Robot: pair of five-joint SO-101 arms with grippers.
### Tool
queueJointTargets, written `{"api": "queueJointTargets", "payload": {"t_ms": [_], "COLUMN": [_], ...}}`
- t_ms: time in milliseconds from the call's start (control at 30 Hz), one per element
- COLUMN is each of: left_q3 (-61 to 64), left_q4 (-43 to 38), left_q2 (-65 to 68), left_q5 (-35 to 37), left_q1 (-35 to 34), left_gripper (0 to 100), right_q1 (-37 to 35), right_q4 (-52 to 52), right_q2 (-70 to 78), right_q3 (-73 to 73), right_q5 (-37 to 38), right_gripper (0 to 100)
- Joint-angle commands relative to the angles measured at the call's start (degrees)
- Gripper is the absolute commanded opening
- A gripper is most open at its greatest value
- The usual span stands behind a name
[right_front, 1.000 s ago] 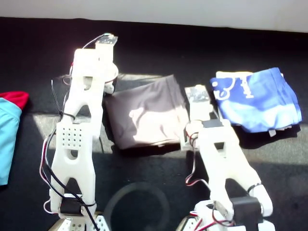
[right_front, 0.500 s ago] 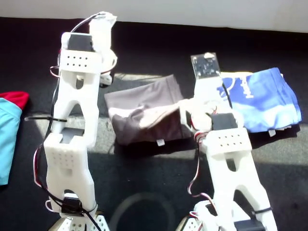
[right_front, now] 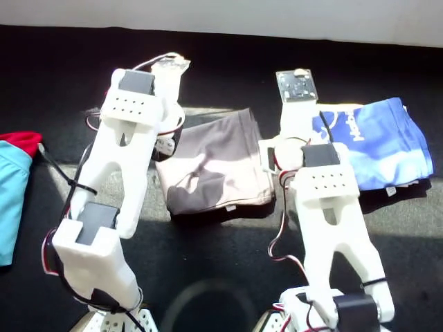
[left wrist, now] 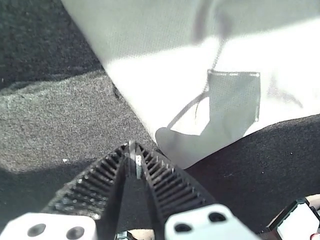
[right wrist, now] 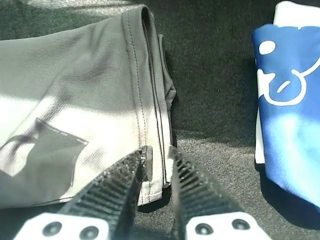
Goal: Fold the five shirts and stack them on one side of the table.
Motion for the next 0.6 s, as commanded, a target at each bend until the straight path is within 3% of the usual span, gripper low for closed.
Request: {"api": "queueJointTargets", "payload": {"t_ms": [0,200,367,567], "left_q3": [3.5,15.8,31.6,44.8], "left_q4": [-0.6,-2.0,-10.7,-17.4], "left_q2": [-8.4,-21.8,-30.6,-39.1], "left_q5": [0.7,0.6,0.6,0.4], "left_q1": [-2.0,-5.6,-10.8,-14.7], "left_gripper": [1,1,1,1], "right_q1": [0.1,-2.3,-2.9,-6.0], "right_q4": [-1.2,1.8,7.4,14.8], "right_q2": [6.8,21.3,30.5,39.3], "right_q3": [-5.1,-15.7,-27.7,-40.0], "right_q5": [-4.9,-7.0,-13.5,-13.6], "right_gripper": [18.1,24.1,34.8,35.0]}}
